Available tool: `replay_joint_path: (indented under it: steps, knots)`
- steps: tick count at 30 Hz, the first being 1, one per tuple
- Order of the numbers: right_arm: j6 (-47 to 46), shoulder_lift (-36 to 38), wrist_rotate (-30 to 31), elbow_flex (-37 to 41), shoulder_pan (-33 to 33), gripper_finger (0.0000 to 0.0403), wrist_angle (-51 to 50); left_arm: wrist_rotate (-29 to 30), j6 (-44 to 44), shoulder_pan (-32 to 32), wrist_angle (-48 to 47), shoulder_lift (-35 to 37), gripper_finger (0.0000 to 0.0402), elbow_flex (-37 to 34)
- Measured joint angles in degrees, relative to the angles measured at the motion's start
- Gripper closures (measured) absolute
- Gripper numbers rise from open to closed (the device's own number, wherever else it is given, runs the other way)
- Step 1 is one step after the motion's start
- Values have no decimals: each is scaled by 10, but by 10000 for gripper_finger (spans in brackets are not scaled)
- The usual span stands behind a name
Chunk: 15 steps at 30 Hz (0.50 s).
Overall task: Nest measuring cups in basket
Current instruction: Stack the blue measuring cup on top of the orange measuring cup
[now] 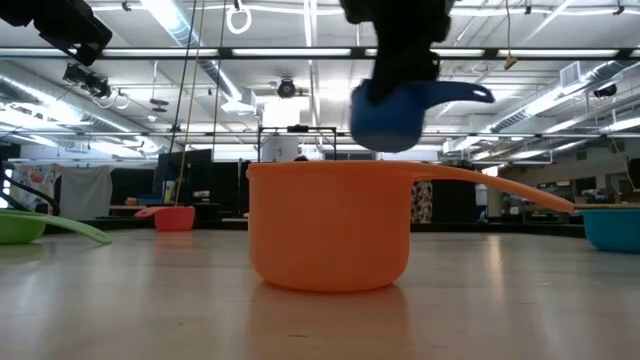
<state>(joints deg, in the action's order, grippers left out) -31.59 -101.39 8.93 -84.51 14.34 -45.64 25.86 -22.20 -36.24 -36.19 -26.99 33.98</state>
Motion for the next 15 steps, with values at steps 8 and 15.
replay_joint_path:
  steps: [8, 15]
  knots:
    - [19, -120, -7, -175, 50, 391, -53, 0, -30, 0, 0, 0, 271, 0]
    - [-51, -216, 19, -312, 88, 391, -126, 0, -27, 0, 0, 0, 271, 0]
